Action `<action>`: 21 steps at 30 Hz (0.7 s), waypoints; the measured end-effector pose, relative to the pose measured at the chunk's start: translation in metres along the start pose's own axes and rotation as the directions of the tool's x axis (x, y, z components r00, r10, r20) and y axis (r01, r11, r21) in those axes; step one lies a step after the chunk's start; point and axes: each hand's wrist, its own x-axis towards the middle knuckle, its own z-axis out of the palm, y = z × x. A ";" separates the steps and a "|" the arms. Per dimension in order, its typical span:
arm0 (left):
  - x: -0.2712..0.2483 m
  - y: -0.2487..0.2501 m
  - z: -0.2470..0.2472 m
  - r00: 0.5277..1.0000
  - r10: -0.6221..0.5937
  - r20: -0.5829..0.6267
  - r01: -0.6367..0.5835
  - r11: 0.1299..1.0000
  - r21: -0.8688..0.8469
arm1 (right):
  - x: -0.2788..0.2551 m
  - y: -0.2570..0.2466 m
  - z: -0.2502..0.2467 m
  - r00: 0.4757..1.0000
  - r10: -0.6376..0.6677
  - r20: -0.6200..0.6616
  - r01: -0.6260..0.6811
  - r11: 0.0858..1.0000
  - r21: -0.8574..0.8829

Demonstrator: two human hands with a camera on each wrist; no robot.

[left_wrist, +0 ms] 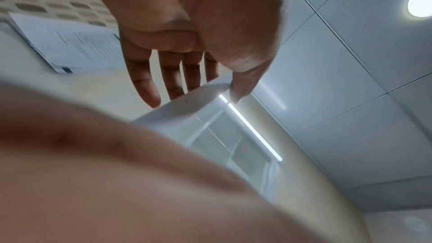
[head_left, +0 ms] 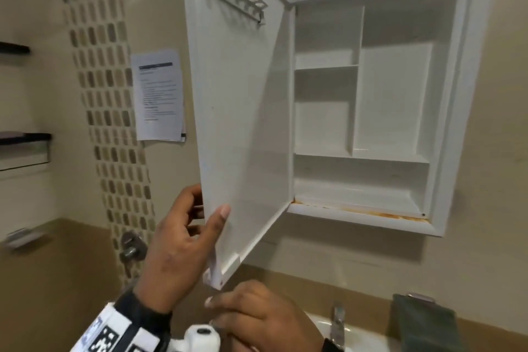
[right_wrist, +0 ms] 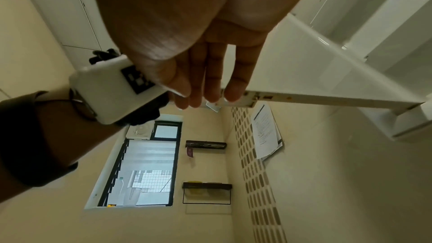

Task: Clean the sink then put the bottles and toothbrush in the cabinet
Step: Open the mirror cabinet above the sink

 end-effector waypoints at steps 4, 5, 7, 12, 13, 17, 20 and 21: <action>0.011 -0.019 -0.020 0.991 -0.032 -0.131 0.055 0.984 0.171 | -0.027 -0.066 -0.185 0.946 0.183 -0.267 -0.155 0.980 0.121; 0.016 -0.023 -0.023 0.986 -0.046 -0.161 0.079 0.975 0.205 | 0.018 -0.034 -0.132 0.937 0.333 -0.108 -0.332 0.943 0.030; 0.023 -0.028 -0.027 0.977 -0.096 -0.190 0.141 0.961 0.238 | 0.028 -0.003 -0.096 0.918 0.390 0.077 -0.396 0.914 0.085; 0.026 -0.031 -0.025 0.972 -0.153 -0.179 0.198 0.942 0.271 | 0.026 0.044 -0.069 0.839 0.505 0.200 -0.521 0.853 0.032; 0.025 -0.031 -0.025 0.972 -0.148 -0.184 0.196 0.940 0.278 | 0.028 0.045 -0.066 0.824 0.523 0.216 -0.540 0.841 0.026; 0.020 -0.031 -0.023 0.972 -0.128 -0.196 0.188 0.926 0.328 | 0.022 0.051 -0.059 0.831 0.512 0.217 -0.539 0.837 0.091; 0.018 -0.032 -0.022 0.966 -0.144 -0.213 0.215 0.905 0.366 | 0.021 0.050 -0.057 0.833 0.512 0.207 -0.542 0.831 0.127; 0.018 -0.031 -0.021 0.964 -0.157 -0.217 0.229 0.901 0.368 | 0.021 0.050 -0.059 0.835 0.509 0.207 -0.541 0.829 0.142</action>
